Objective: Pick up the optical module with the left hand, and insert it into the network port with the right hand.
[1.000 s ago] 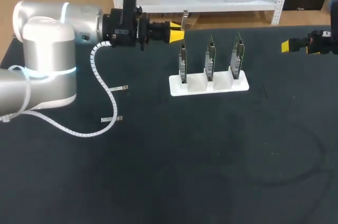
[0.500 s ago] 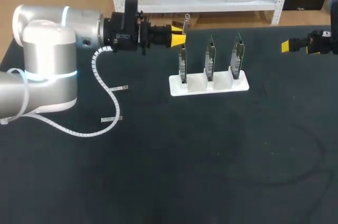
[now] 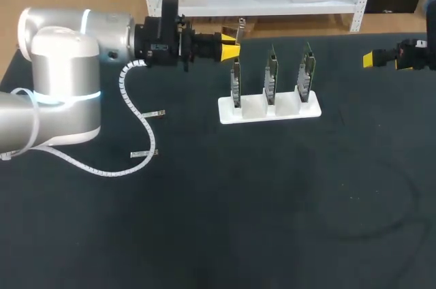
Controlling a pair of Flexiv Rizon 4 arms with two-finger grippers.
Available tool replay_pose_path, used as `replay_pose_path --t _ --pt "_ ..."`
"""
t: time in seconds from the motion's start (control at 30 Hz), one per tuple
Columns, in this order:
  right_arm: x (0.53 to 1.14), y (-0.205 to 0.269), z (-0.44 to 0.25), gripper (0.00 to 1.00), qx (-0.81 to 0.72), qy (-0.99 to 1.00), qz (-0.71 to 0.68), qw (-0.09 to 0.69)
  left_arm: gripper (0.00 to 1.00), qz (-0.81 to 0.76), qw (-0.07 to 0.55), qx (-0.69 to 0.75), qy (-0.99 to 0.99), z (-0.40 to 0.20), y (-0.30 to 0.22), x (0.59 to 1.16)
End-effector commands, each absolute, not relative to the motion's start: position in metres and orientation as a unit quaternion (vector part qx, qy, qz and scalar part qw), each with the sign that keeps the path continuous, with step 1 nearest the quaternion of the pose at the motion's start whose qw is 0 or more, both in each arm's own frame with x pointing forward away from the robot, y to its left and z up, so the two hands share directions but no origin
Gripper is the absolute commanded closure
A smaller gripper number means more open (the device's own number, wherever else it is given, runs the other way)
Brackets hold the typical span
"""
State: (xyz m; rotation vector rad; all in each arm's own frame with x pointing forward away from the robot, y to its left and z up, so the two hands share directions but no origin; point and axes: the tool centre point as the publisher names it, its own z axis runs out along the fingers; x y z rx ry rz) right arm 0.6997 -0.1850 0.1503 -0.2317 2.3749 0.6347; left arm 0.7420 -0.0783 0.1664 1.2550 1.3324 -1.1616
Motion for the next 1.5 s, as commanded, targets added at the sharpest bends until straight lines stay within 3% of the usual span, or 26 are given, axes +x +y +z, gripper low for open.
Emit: replay_pose_path --t 0.03,1.5 --pt "0.6995 -0.1846 0.1508 0.0 -0.088 0.908 0.241 0.33 1.0 -0.474 0.467 0.513 0.543 0.1655 -0.0798 0.7448" --pt "0.6995 -0.1846 0.1508 0.0 -0.088 0.908 0.241 0.33 1.0 -0.483 0.464 0.506 0.543 0.1595 -0.0786 0.7536"
